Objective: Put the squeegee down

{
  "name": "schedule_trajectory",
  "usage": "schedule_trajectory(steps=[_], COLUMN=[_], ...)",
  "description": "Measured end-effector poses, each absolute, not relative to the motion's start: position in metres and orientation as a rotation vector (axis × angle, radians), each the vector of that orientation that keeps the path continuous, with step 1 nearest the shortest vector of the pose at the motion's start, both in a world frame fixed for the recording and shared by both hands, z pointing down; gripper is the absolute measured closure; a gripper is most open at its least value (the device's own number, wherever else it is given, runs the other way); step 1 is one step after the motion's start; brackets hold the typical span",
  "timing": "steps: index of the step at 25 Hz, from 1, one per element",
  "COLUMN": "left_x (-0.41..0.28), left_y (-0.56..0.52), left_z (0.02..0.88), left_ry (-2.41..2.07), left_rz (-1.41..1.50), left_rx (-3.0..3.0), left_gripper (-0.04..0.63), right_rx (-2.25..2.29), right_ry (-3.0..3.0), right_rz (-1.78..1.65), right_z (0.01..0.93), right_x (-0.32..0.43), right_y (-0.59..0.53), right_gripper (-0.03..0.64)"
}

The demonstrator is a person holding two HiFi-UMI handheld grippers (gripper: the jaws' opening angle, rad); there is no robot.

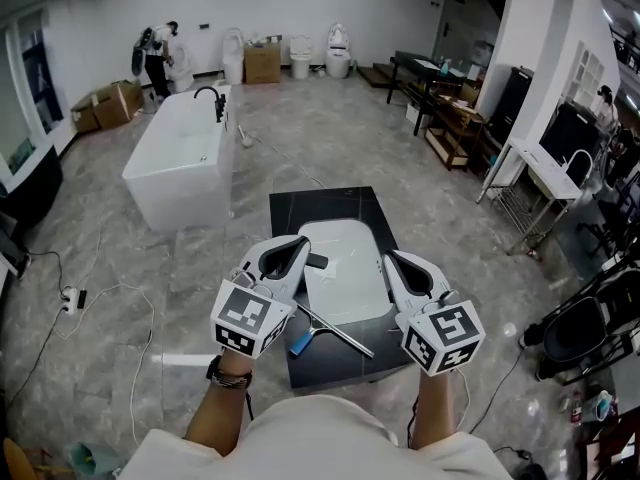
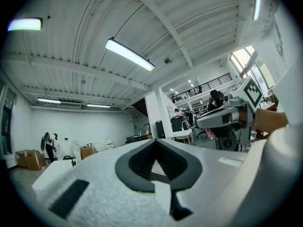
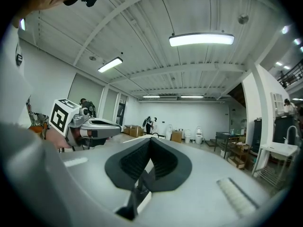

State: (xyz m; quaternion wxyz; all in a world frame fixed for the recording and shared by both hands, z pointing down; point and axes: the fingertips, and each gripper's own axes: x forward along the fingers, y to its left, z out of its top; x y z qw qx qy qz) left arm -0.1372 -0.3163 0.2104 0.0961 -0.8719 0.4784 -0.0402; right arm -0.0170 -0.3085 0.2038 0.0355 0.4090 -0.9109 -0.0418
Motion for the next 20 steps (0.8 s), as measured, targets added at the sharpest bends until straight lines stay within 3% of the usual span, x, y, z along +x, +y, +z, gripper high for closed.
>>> schedule_trajectory(steps=[20], left_x=[-0.119], left_y=[-0.321], left_z=[0.227], left_ry=[1.414], left_rz=[-0.159], left_rx=[-2.617], left_gripper=[0.591], right_rx=[1.262], right_ry=[-2.794], right_rz=[-0.091], right_z=[0.216], right_x=[0.004], right_y=[-0.313], right_gripper=[0.610])
